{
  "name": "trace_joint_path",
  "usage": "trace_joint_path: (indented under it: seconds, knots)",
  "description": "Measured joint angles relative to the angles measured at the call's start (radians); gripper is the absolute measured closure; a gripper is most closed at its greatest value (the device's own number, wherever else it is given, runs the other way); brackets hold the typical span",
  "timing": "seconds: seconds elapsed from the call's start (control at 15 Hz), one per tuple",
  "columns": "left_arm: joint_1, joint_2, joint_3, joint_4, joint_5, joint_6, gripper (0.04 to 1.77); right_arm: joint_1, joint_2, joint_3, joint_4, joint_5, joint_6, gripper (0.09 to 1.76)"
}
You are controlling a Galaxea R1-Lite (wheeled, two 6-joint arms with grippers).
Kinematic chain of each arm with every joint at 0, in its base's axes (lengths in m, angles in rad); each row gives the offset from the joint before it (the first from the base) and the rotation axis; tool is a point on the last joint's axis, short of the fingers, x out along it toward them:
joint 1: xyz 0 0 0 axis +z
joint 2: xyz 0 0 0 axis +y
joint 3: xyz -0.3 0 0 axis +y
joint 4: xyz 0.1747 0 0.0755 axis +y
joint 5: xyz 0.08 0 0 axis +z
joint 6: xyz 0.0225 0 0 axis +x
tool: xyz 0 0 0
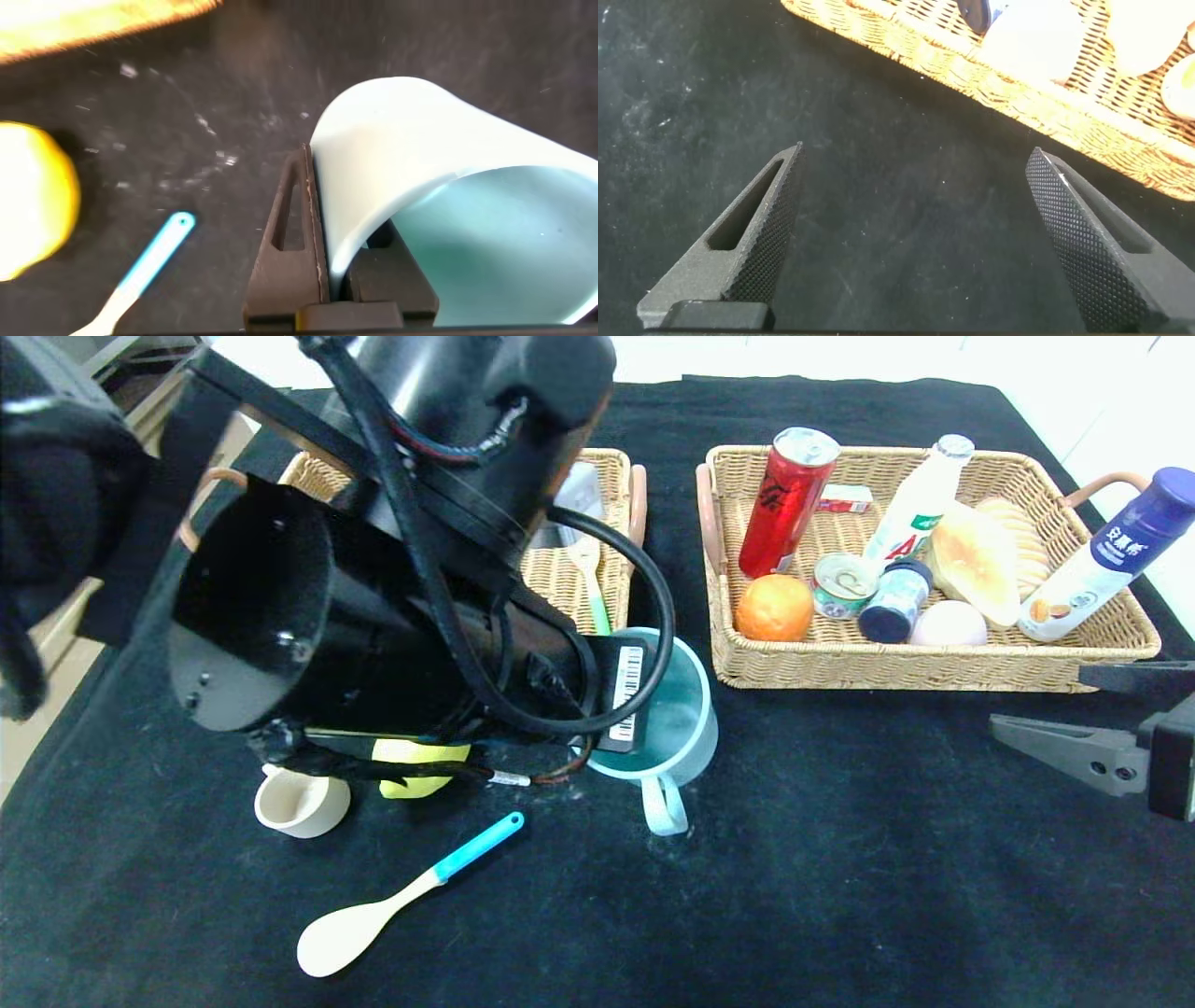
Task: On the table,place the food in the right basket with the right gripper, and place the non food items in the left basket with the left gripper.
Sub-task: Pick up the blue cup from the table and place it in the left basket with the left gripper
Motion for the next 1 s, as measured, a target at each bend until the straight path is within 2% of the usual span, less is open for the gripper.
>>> trace_joint_path:
  seconds: [0.2, 0.6, 1.0]
  knots:
    - [0.029, -0.046, -0.009, -0.005, 0.0, 0.028, 1.63, -0.001, -0.002, 0.0, 0.0, 0.014, 0.0, 0.14]
    - [0.138, -0.097, -0.059, -0.012, -0.013, 0.074, 1.63, -0.002, -0.007, 0.004, 0.001, 0.013, -0.004, 0.14]
    - [0.332, -0.103, -0.105, -0.019, -0.156, 0.112, 1.63, -0.002, -0.007, 0.002, 0.001, 0.012, -0.001, 0.14]
